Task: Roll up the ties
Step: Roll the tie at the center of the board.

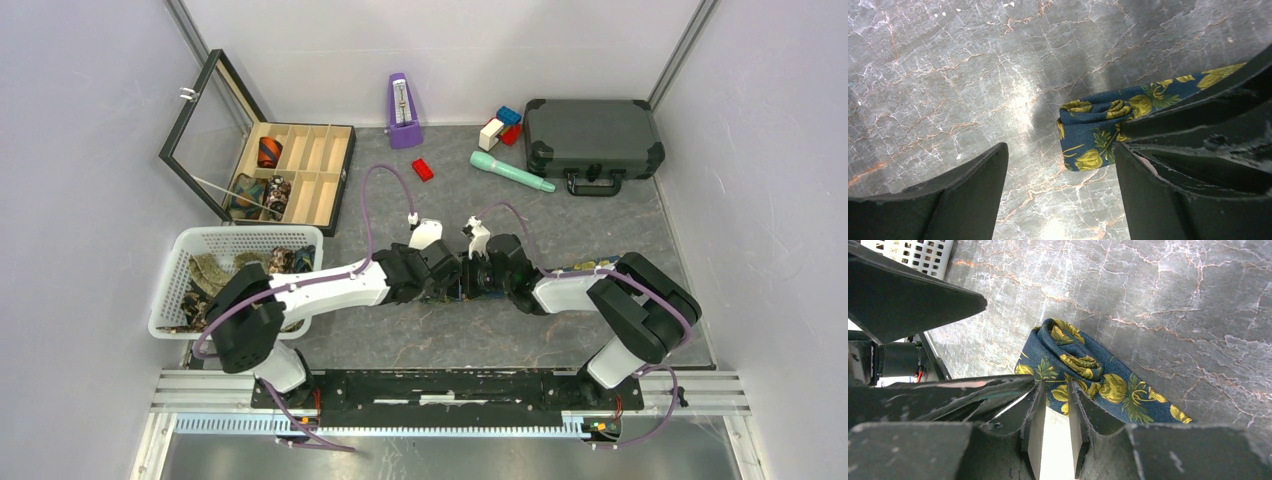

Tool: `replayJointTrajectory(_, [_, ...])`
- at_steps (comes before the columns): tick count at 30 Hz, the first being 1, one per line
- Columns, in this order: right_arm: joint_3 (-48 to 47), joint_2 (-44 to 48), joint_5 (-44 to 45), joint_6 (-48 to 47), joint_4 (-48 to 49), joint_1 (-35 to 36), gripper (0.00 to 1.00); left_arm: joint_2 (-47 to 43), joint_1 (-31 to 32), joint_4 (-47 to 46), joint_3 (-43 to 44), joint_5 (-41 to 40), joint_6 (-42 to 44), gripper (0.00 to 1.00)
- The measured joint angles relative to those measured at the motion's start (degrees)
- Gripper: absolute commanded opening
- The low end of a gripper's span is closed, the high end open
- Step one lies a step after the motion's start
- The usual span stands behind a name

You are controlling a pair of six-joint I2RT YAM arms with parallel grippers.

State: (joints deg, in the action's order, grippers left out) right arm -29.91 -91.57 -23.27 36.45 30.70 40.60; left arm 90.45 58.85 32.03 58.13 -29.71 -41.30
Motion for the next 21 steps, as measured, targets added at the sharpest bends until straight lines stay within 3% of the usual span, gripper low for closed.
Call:
replayJointTrajectory(8, [-0.87, -0.02, 0.13, -0.55, -0.83, 0.0, 0.29, -7.91, -0.31, -5.6, -6.12, 1.68, 0.0, 0.86])
replayJointTrajectory(16, [-2.21, -0.35, 0.63, -1.33, -2.54, 0.0, 0.29, -20.13, -7.02, -20.02, -22.03, 13.84, 0.04, 0.84])
replayJointTrajectory(21, [-2.93, -0.85, 1.07, -1.81, -3.06, 0.0, 0.28, -23.32, -12.02, -30.12, -28.39, 22.51, 0.02, 0.82])
